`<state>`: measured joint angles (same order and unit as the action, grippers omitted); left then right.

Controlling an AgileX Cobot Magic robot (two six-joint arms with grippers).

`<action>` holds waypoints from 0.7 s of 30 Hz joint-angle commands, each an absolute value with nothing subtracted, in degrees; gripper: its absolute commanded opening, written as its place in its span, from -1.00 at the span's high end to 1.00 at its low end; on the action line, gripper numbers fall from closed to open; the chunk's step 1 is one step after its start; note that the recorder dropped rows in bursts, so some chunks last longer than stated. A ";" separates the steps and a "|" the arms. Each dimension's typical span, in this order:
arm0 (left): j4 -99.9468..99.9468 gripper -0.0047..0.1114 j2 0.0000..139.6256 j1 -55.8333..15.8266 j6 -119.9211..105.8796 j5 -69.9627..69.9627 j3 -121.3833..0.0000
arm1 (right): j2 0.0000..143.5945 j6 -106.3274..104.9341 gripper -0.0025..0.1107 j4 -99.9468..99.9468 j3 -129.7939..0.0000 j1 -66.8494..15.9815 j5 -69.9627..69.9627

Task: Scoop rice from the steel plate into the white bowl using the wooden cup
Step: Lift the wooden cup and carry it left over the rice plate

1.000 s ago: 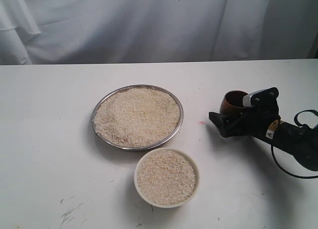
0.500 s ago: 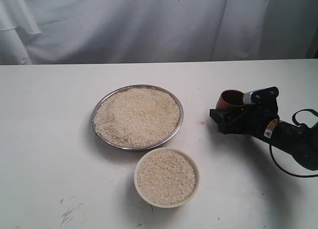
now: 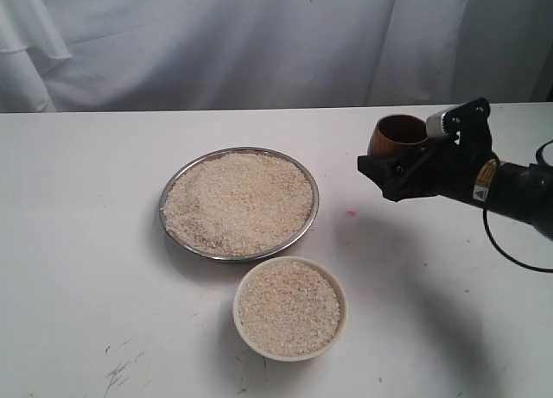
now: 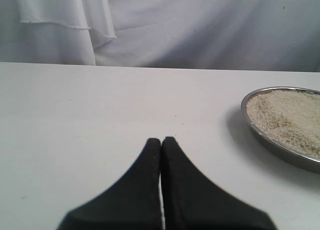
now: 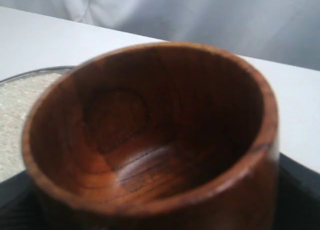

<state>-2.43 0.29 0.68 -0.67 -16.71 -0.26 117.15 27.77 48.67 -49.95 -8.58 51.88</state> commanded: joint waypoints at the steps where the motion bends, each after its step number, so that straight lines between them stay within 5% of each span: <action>1: -2.48 0.92 0.00 0.60 -0.49 -16.34 0.00 | 111.74 35.21 0.96 55.40 -50.29 -8.94 48.40; 15: -2.48 0.92 0.00 0.60 -0.49 -16.34 0.00 | 104.23 58.95 0.96 67.62 -52.00 -19.64 29.03; 21: -2.48 0.92 0.00 0.60 -0.49 -16.34 0.00 | 102.35 82.04 0.96 87.56 -56.76 -21.03 26.56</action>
